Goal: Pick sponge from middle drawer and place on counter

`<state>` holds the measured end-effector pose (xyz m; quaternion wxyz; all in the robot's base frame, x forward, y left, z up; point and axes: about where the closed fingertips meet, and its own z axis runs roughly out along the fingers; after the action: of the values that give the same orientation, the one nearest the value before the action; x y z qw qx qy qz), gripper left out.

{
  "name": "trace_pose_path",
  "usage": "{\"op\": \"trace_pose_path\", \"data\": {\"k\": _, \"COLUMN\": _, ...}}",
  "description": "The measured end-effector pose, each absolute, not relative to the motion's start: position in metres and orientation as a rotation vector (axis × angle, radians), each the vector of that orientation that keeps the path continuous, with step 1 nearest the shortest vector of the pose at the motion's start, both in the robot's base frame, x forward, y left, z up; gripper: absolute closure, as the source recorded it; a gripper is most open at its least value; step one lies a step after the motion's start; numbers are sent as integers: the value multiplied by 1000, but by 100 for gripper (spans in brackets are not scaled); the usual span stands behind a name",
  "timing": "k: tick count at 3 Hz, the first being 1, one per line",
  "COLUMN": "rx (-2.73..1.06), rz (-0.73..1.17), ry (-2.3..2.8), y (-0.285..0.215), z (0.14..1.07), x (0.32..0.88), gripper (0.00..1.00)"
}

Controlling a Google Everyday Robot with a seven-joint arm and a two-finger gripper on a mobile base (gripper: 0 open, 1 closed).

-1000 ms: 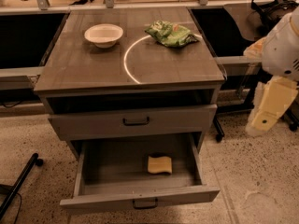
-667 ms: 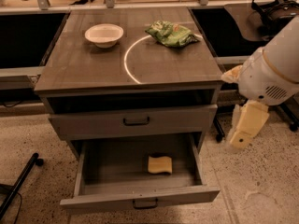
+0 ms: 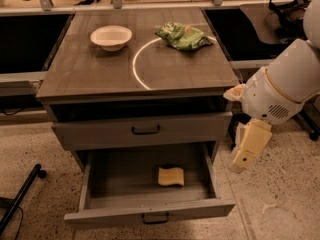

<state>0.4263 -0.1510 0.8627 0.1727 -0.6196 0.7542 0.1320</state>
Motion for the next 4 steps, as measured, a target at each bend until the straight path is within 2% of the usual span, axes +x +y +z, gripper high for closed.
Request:
{"op": "trace_pose_path", "data": {"k": 1, "rx": -1780, "rz": 378, "ry": 2110, "y": -142, "z": 843, "x": 427, "gripper": 0}}
{"op": "trace_pose_path", "data": {"k": 4, "rx": -1682, "rz": 616, "ry": 1966, "y": -98, "z": 733, "x": 437, "gripper": 0}}
